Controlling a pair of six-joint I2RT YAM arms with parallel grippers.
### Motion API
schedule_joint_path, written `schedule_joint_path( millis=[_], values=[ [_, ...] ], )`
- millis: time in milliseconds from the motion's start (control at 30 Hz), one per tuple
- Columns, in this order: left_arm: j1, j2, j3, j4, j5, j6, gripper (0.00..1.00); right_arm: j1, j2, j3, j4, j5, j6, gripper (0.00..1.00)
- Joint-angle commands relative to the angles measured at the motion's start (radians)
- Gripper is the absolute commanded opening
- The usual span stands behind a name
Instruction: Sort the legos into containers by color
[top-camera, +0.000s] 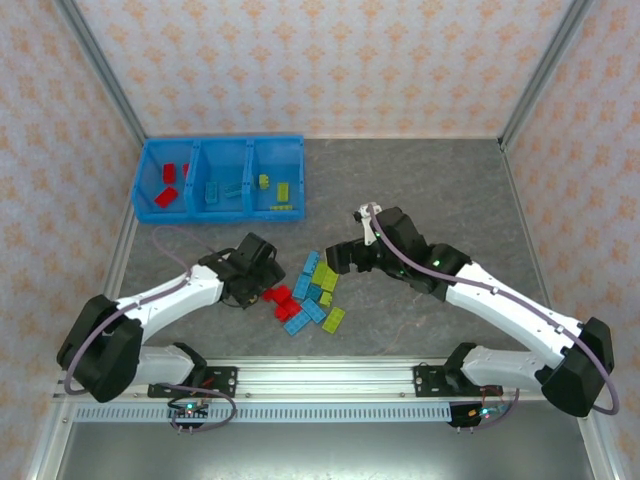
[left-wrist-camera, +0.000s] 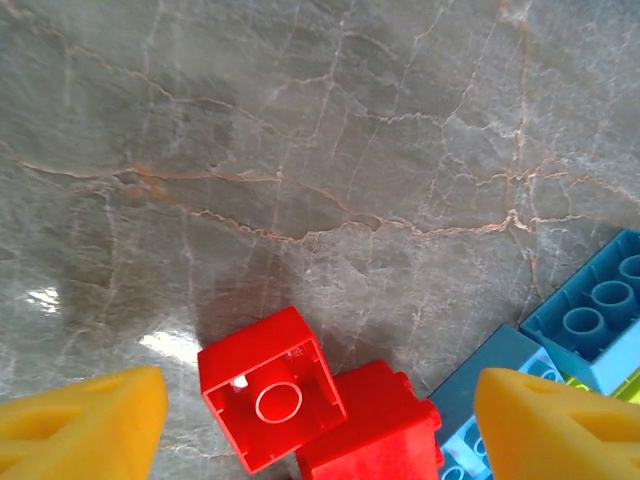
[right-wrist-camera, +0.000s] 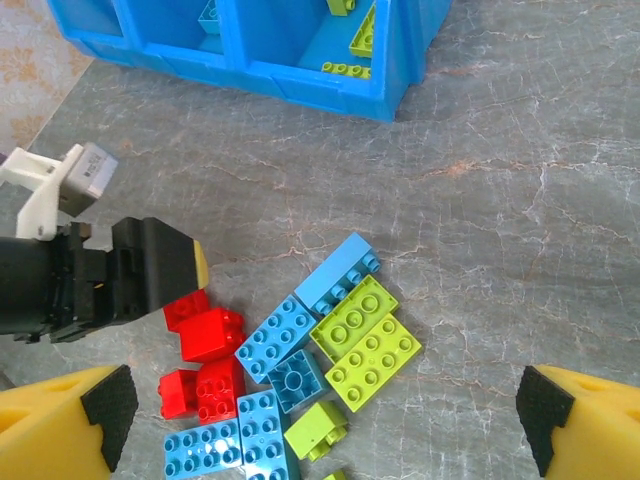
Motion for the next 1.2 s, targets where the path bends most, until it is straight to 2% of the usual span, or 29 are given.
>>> schedule_joint_path(
  millis=[0,233,533,633,733,833,933,1067,1167],
  values=[
    [-0.007,0.038,0.035,0.002,0.011,-0.032,0.76,-0.005,-0.038,0.02,-0.018,0.044,0.024,0.99],
    [-0.008,0.092,-0.002,0.046,0.051,-0.052,0.54,-0.005,-0.049,0.032,-0.046,0.078,0.028,0.99],
    [-0.007,0.027,-0.039,0.049,0.0,-0.061,0.31,-0.005,-0.049,0.045,-0.058,0.07,0.065,0.99],
    [-0.003,-0.015,-0.009,0.011,-0.043,-0.03,0.27,-0.005,-0.062,0.048,-0.061,0.072,0.079,0.99],
    [0.009,-0.056,0.111,-0.131,-0.169,0.076,0.27,-0.005,-0.079,0.042,-0.055,0.084,0.09,0.99],
    [0.066,-0.084,0.25,-0.222,-0.258,0.183,0.26,-0.005,-0.081,0.04,-0.052,0.092,0.094,0.99],
    [0.166,-0.085,0.35,-0.219,-0.302,0.271,0.26,-0.005,-0.074,0.046,-0.05,0.087,0.099,0.99],
    [0.329,0.005,0.491,-0.217,-0.348,0.376,0.27,-0.005,-0.077,0.048,-0.047,0.089,0.114,0.99],
    [0.446,0.121,0.596,-0.217,-0.338,0.422,0.27,-0.005,-0.085,0.036,-0.046,0.106,0.126,0.99]
  ],
)
